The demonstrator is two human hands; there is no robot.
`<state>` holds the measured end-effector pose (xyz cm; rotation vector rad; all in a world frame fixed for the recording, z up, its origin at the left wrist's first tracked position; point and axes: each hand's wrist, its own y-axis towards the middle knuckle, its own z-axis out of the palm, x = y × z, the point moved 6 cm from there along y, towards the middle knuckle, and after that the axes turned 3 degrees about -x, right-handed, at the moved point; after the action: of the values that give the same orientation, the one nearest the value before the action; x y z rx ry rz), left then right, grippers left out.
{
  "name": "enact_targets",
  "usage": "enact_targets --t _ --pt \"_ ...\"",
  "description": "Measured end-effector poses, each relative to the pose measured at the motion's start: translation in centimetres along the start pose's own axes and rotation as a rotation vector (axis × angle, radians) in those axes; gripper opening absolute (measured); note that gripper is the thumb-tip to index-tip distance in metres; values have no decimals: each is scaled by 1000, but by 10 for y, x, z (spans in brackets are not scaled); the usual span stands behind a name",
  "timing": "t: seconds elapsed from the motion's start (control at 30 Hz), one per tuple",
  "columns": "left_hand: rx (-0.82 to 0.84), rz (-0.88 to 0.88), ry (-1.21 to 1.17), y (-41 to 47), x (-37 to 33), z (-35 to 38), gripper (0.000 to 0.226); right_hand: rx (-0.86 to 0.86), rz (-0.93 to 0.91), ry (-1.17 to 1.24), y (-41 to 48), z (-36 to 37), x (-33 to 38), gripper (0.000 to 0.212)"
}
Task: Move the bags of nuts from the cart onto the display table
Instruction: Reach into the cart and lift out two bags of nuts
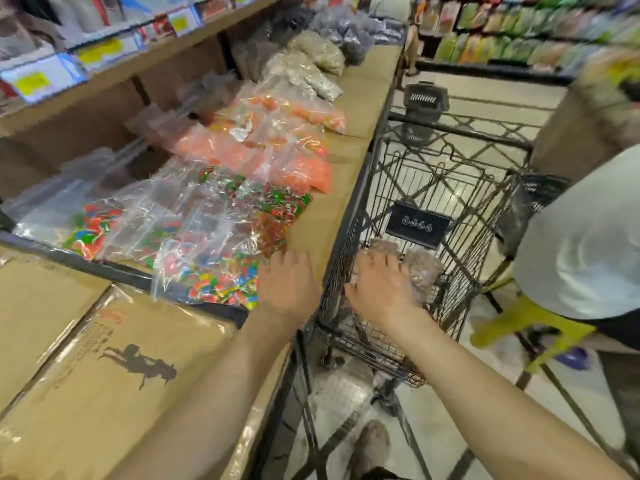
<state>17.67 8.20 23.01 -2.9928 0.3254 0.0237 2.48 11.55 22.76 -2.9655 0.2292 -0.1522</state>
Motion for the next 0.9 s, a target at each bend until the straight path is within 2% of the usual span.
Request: enact_targets --t 0.13,0.27,0.43,0.8,0.9 --pt "49 36 25 28 -46 6 58 11 50 63 16 6 -50 69" --pt "-32 67 64 52 -90 8 64 12 81 154 41 17 -98 69" --pt "81 104 58 80 -142 26 64 26 100 203 64 24 -144 76" --pt "196 156 35 138 -178 72 60 140 149 157 108 55 -190 92" --pt "241 179 51 157 -183 87 65 156 167 159 125 63 -196 86"
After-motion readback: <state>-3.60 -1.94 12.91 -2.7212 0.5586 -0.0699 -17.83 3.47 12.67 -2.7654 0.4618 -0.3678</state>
